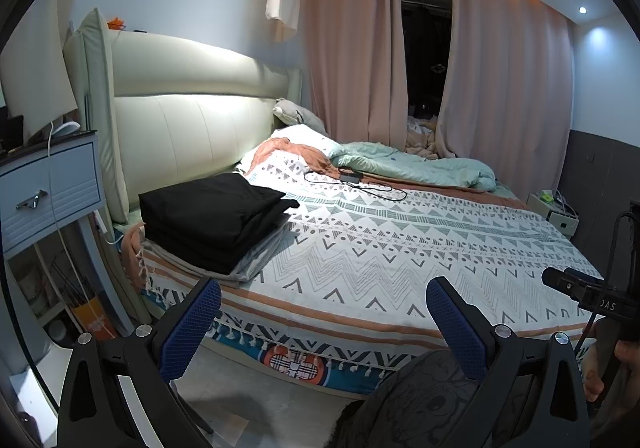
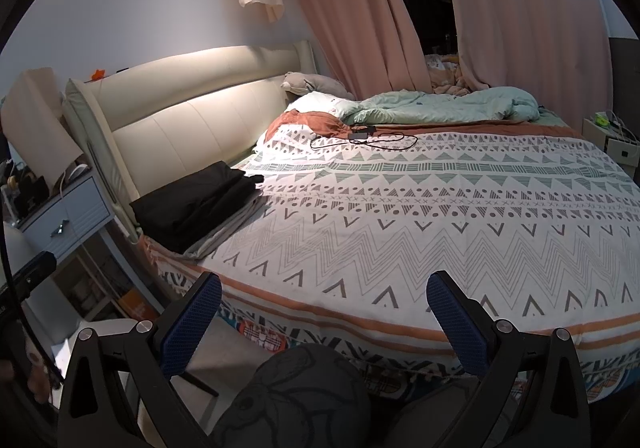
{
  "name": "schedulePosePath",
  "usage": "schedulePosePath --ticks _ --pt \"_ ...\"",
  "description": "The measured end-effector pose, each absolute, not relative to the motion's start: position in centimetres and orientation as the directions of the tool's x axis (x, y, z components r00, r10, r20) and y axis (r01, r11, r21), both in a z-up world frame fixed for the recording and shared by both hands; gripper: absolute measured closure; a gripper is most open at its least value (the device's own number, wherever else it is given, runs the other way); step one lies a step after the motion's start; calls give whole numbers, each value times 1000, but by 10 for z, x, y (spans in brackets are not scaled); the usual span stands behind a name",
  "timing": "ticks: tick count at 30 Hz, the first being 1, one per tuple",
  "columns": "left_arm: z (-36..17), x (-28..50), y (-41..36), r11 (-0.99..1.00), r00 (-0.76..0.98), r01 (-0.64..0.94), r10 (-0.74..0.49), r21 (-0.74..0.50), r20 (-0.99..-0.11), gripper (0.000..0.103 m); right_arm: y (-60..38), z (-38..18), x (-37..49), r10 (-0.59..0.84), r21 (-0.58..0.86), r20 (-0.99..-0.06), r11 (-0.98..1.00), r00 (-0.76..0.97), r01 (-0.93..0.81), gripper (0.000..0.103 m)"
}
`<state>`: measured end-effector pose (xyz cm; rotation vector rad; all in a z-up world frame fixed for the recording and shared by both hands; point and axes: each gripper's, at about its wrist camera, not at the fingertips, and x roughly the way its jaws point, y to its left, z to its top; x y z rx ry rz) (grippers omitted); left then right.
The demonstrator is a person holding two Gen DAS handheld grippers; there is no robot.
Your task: Fold large clothes
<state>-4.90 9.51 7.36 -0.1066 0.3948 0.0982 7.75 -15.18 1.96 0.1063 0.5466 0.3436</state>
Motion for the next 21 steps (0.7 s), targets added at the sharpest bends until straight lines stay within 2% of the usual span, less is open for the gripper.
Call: schedulePosePath --ticks 21 --pt "75 -57 99 985 921 -133 82 -110 -381 1 -155 18 74 341 182 -497 940 798 -288 0"
